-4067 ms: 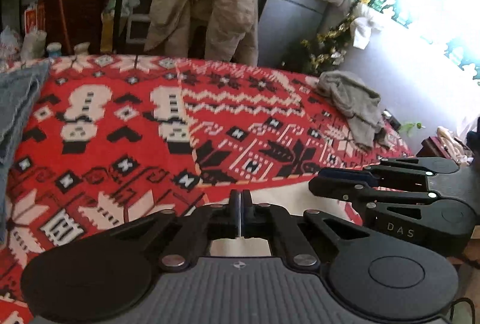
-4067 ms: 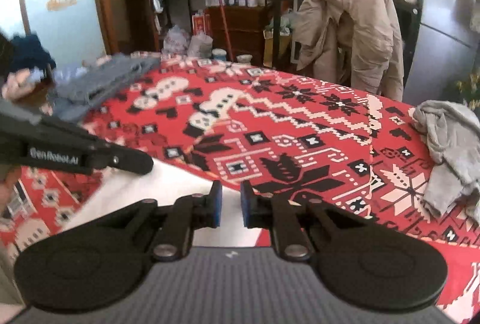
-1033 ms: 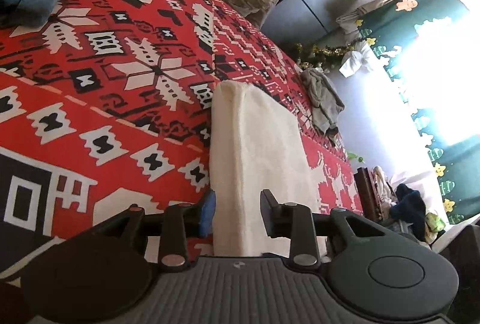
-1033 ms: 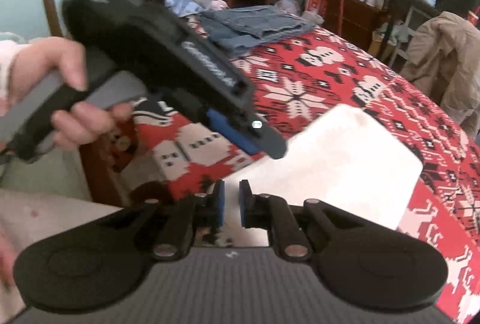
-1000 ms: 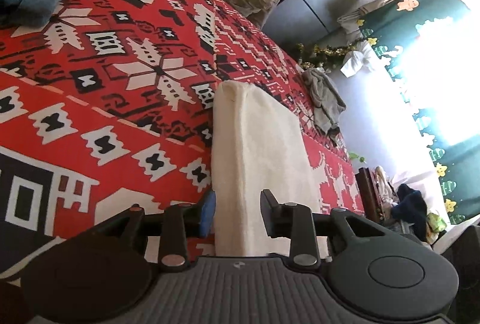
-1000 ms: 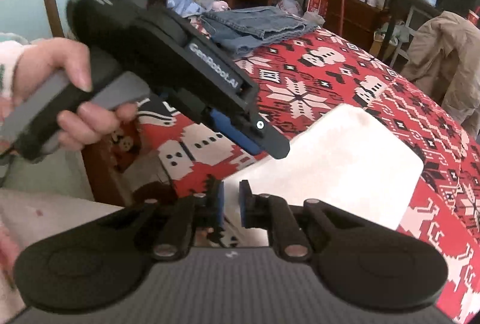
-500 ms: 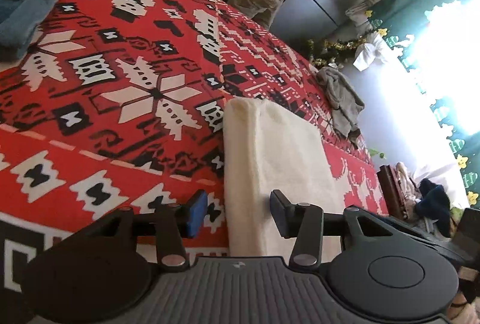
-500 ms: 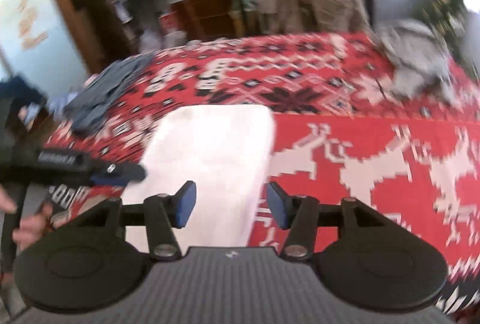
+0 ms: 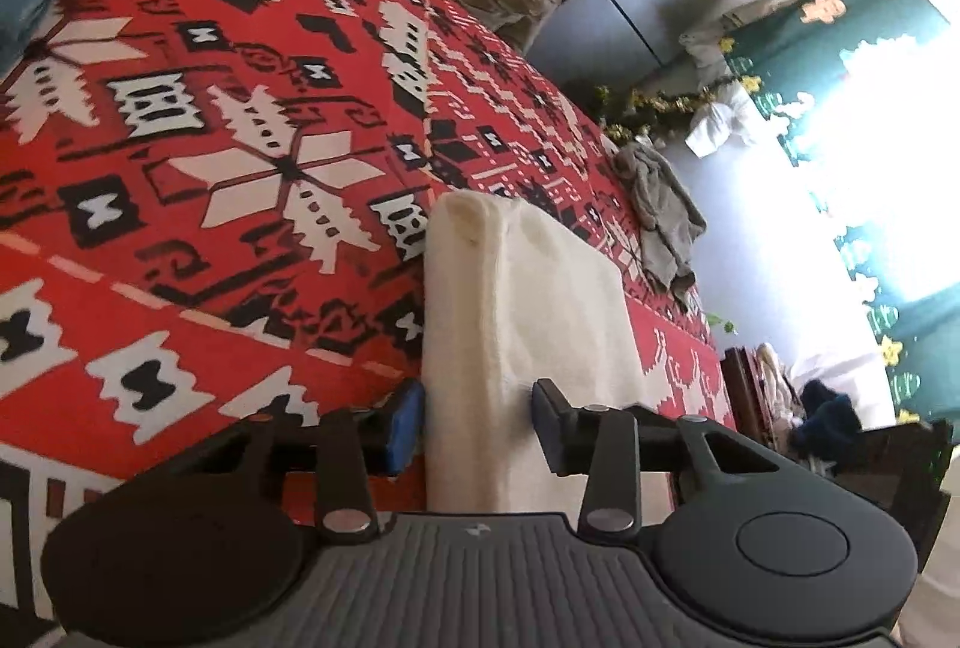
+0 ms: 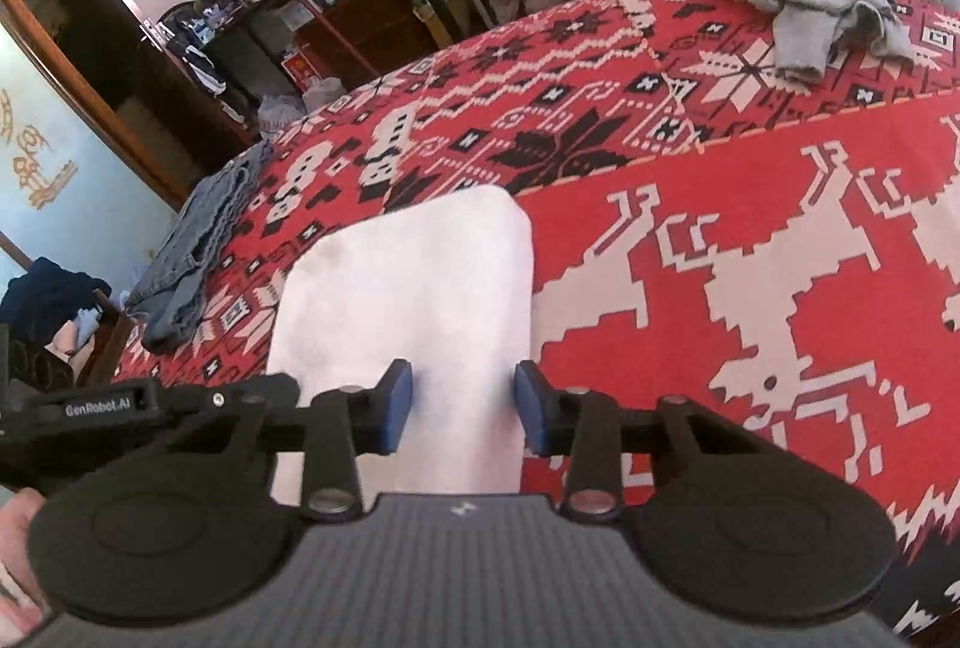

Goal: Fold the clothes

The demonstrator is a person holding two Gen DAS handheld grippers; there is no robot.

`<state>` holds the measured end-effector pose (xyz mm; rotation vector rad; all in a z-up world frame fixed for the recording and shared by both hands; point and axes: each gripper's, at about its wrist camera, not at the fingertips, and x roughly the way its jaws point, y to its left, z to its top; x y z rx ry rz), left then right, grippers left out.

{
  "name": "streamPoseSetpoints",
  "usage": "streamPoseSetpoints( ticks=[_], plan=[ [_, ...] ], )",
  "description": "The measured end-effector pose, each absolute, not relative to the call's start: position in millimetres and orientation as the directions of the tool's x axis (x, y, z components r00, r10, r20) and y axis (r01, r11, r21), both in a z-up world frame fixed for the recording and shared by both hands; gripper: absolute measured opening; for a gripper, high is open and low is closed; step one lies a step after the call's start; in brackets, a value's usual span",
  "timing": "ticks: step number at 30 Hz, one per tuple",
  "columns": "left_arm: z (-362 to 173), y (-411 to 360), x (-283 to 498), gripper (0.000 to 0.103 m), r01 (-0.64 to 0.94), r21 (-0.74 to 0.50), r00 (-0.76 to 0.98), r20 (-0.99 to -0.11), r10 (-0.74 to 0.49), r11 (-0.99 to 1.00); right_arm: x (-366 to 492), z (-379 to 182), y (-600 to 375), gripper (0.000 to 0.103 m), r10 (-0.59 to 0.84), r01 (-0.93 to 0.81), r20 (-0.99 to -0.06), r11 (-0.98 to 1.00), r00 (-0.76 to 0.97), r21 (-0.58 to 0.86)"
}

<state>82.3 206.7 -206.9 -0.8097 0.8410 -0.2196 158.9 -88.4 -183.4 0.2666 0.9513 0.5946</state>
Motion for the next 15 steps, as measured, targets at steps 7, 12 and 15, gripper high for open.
streamPoseSetpoints(
  ticks=[7,12,15],
  plan=[
    [-198.5,201.9,78.2,0.025,-0.164,-0.698,0.682,-0.591,-0.431,0.697,155.3,-179.9,-81.8,0.024,0.577,-0.388,-0.686,0.813,0.443,0.434],
    [-183.2,198.2,68.9,0.022,-0.163,-0.683,0.72,-0.575,-0.387,0.712,149.2,-167.0,-81.2,0.02,0.579,-0.397,-0.666,0.813,0.47,0.427],
    [-169.5,203.9,66.0,0.022,-0.165,-0.68,0.748,-0.558,-0.359,0.714,149.1,-154.2,-79.6,0.02,0.59,-0.408,-0.649,0.806,0.48,0.43]
  ],
)
